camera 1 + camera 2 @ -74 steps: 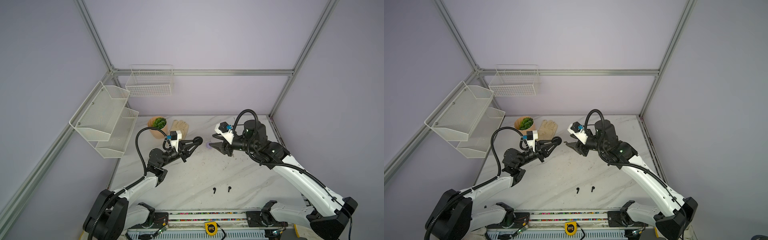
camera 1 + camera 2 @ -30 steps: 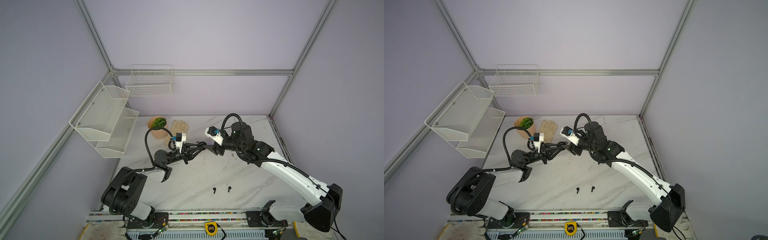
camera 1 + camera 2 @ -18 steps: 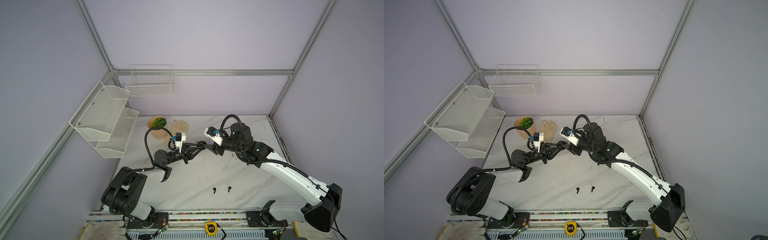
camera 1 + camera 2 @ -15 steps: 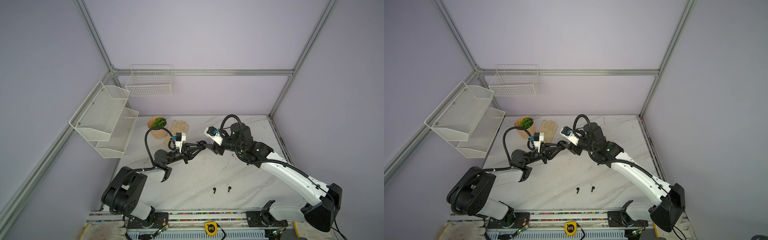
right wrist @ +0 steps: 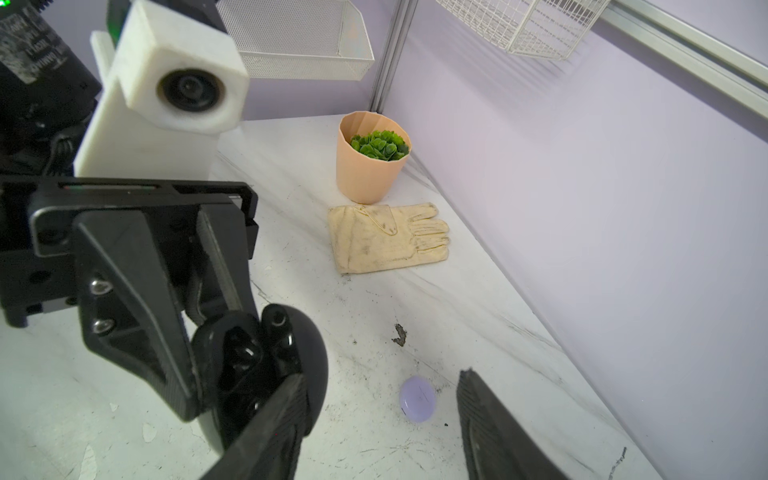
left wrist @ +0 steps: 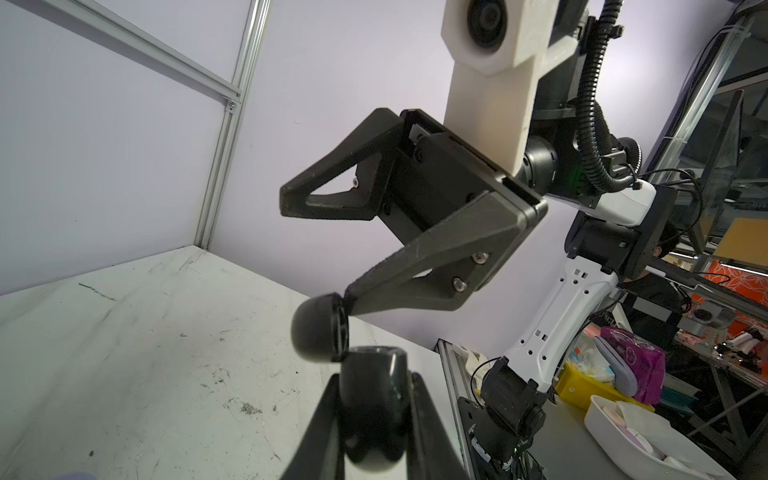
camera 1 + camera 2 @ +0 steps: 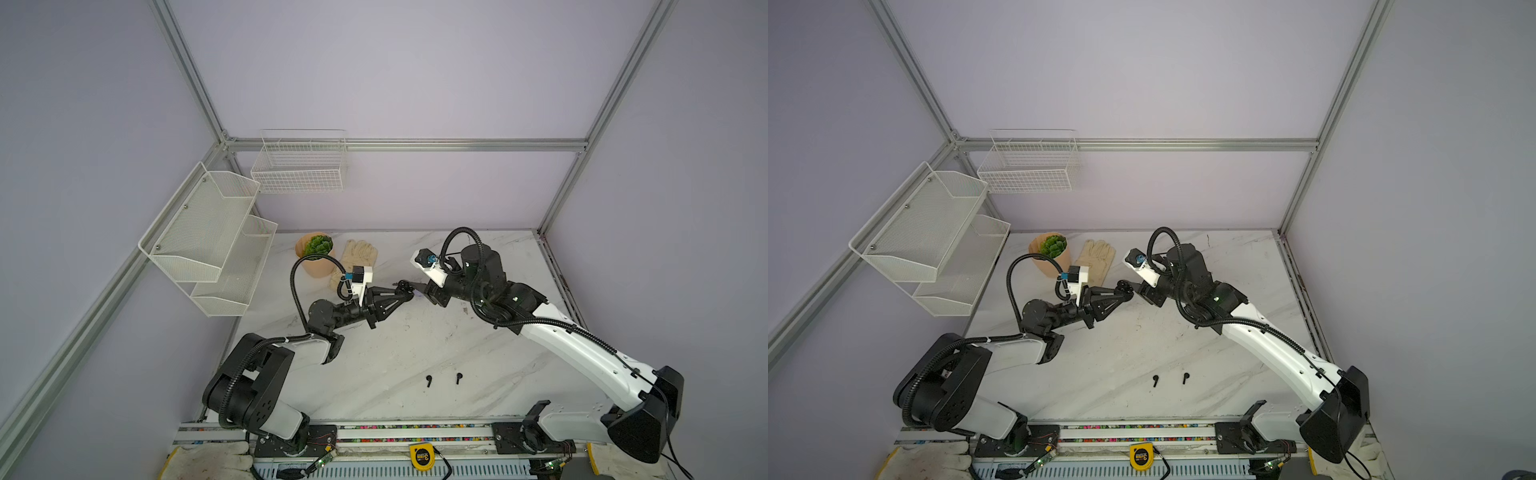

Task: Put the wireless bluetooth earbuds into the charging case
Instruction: 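Move the right gripper down toward the black earbuds nearer the robot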

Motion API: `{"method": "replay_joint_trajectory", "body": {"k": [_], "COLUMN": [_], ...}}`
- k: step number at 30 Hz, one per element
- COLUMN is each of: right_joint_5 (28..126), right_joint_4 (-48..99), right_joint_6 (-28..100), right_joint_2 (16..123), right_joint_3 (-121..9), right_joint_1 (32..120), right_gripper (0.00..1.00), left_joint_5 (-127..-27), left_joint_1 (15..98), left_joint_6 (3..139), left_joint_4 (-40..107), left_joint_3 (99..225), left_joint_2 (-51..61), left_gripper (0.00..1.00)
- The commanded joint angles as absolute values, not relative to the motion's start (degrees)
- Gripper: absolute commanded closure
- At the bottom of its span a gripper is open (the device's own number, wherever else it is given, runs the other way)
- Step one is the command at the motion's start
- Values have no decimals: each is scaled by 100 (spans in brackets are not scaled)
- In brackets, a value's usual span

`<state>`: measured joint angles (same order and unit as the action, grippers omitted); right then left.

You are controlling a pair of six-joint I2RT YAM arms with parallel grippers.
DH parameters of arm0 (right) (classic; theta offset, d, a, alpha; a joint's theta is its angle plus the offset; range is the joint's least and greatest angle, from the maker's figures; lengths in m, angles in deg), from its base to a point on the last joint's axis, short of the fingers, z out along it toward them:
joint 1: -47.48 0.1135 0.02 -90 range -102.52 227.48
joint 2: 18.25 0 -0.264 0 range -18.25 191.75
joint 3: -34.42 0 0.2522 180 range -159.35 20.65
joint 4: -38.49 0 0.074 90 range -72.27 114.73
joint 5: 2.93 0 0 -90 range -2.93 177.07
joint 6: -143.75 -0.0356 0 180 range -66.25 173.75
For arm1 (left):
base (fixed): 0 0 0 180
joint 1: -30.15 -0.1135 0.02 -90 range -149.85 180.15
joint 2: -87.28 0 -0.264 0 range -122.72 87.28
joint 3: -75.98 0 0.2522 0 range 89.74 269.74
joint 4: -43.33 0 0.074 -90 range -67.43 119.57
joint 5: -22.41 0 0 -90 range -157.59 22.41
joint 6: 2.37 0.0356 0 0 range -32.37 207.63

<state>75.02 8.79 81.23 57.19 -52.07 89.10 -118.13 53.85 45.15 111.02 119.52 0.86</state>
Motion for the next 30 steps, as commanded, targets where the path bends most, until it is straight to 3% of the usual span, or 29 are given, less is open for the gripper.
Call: {"method": "replay_joint_trajectory", "body": {"k": [1, 5, 10, 17, 20, 25, 30], "right_joint_5": [7877, 8489, 8511, 7706, 7325, 7307, 7231], "right_joint_4": [172, -1350, -1891, -1487, -979, -450, -138], "right_joint_6": [6941, 4215, 2363, 1097, 696, -59, -382], "right_joint_2": [5671, 5190, 4615, 4844, 5101, 5227, 5220], "right_joint_3": [-5960, -5749, -4424, -3272, -2849, -2415, -2041], "right_joint_1": [8907, 8904, 8905, 8941, 9378, 10042, 10133], "right_gripper": [41, 47, 53, 58, 58, 59, 59], "left_joint_5": [-11839, -11652, -11448, -11182, -11160, -11170, -11217], "left_joint_1": [5405, 5444, 5688, 5827, 5823, 5827, 5828], "left_joint_6": [4474, 4490, 4575, 4711, 4686, 4567, 4500], "left_joint_4": [11562, 11564, 11568, 11563, 11561, 11566, 11561], "left_joint_3": [12173, 11970, 11574, 11192, 11119, 11085, 11096], "left_joint_2": [150, 352, 531, 1038, 1095, 1101, 1030], "left_gripper": [100, 100, 100, 100, 100, 100, 100]}}
